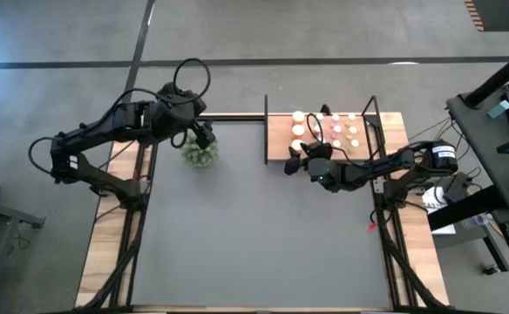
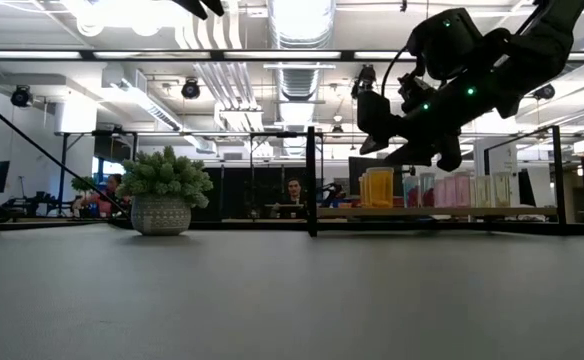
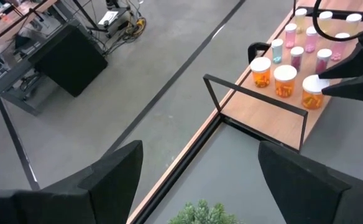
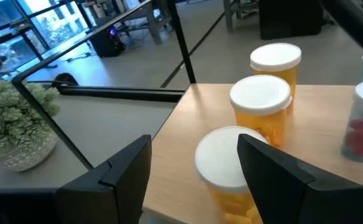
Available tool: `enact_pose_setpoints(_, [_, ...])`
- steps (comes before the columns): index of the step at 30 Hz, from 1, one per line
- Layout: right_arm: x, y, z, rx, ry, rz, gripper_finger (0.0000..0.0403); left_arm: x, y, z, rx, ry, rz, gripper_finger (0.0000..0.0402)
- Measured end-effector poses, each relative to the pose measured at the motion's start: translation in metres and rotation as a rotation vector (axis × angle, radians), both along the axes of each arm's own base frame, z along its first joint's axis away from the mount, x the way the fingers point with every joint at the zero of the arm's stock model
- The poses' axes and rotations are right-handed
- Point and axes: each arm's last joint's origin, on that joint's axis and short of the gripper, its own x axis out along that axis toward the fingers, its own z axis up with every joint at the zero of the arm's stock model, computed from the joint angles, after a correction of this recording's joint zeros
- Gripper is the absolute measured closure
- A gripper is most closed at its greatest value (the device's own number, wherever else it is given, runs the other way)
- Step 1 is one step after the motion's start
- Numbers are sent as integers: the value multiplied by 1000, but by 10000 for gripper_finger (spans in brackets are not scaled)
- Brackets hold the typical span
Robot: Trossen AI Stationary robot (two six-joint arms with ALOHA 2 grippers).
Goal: Pick and place medicine bottles onto shelf by color
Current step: Put the orange pill bottle on the shelf aligned with the other orange pill bottles
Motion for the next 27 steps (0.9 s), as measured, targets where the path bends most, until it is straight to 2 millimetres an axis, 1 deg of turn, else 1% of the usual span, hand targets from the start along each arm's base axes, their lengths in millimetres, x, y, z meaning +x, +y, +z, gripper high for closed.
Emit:
enact_pose_setpoints(5, [-1, 0, -1, 1, 18, -3, 174, -2, 0, 1, 1, -4, 0, 100])
enact_pose_setpoints(8, [-1, 0, 1, 9, -10, -6, 174, -3, 0, 1, 1, -5, 0, 100])
enact_pose_setpoints(10, [-1, 0, 7, 11, -43, -7, 174, -3, 0, 1, 1, -5, 0, 100])
enact_pose_setpoints(15, [8, 1, 32, -5, -114, 32, 174, -3, 0, 1, 1, -5, 0, 100])
enact_pose_setpoints(17, [12, 1, 36, 4, -120, 48, 174, -3, 0, 1, 1, -5, 0, 100])
enact_pose_setpoints(22, [23, -2, 31, 42, -11, 65, 174, -3, 0, 1, 1, -6, 0, 100])
enact_pose_setpoints(27, [35, -7, 43, 50, 77, 49, 174, -3, 0, 1, 1, -6, 0, 100])
